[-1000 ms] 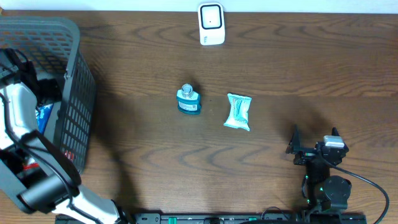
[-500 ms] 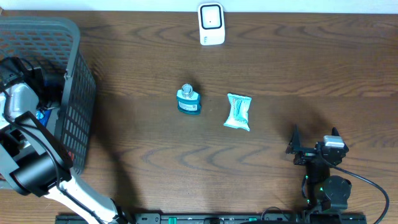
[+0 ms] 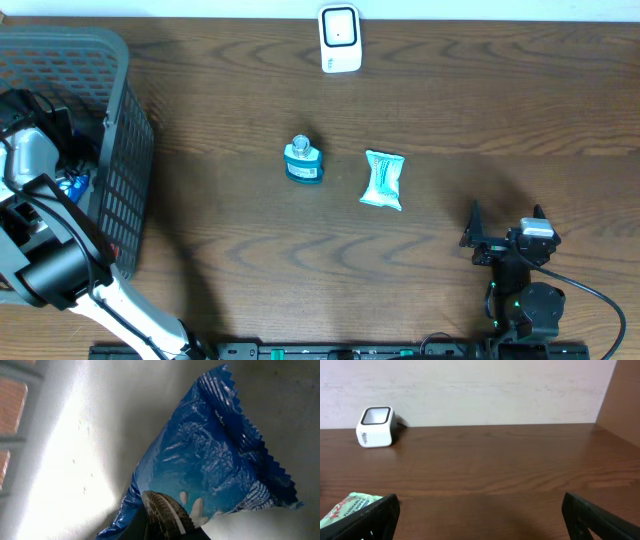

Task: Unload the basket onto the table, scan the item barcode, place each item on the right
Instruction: 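Reach the left gripper into the basket and grasp the blue Oreo pack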

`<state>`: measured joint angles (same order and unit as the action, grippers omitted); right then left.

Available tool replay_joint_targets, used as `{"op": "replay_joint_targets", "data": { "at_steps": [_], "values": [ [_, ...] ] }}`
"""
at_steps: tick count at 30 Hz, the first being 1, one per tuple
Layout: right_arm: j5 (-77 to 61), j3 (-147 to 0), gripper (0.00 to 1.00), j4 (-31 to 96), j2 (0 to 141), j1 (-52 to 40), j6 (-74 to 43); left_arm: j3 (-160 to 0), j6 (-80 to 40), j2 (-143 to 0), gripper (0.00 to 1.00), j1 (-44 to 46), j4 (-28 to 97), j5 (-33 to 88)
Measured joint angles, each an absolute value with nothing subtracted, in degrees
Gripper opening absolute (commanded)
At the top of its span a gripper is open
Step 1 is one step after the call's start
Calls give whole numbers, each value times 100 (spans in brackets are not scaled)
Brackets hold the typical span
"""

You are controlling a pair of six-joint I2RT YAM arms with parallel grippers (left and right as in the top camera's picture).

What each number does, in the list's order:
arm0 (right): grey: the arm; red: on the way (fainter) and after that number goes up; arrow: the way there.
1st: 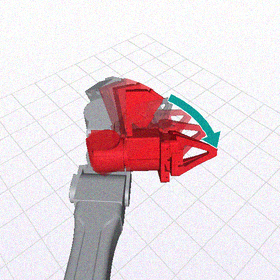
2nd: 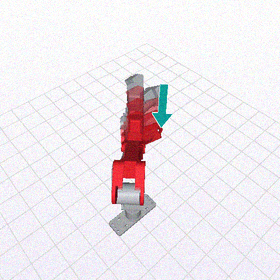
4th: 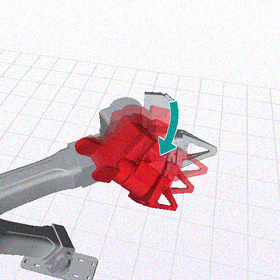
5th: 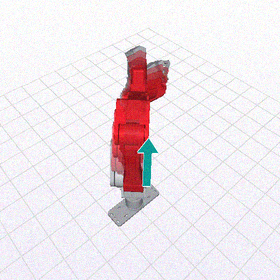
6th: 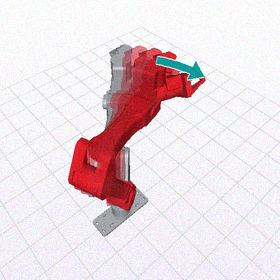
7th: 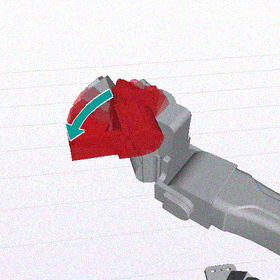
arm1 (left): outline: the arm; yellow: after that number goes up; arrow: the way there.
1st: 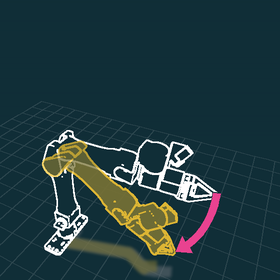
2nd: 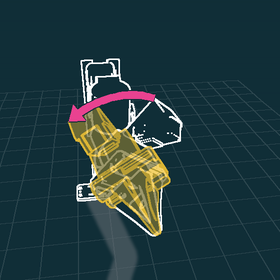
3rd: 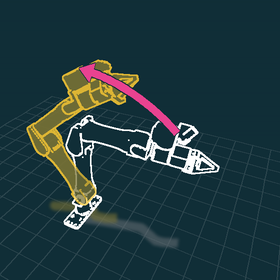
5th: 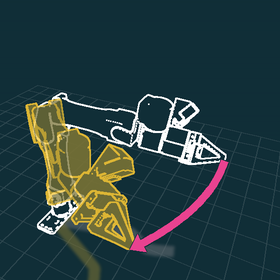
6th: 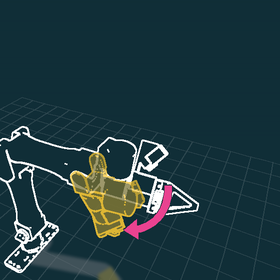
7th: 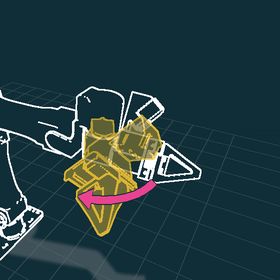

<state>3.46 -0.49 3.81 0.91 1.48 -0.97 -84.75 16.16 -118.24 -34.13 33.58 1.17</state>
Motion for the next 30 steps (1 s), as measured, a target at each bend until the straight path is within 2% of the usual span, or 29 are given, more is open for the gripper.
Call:
{"op": "replay_joint_targets", "data": {
  "at_steps": [11,20,26,30],
  "values": [
    [346,-49,99,381,91,148,-97,-8103,696,-10822,7,-3413,4032,325],
    [344,-49,99,381,91,148,-97,-8114,-292,-7979,7,-3417,3879,530],
    [346,-49,99,381,91,148,-97,-8114,-622,-6698,7,-3365,3516,2102],
    [344,-49,99,381,91,148,-97,-8114,-696,-6069,7,-2961,3103,3295]
  ]
}}
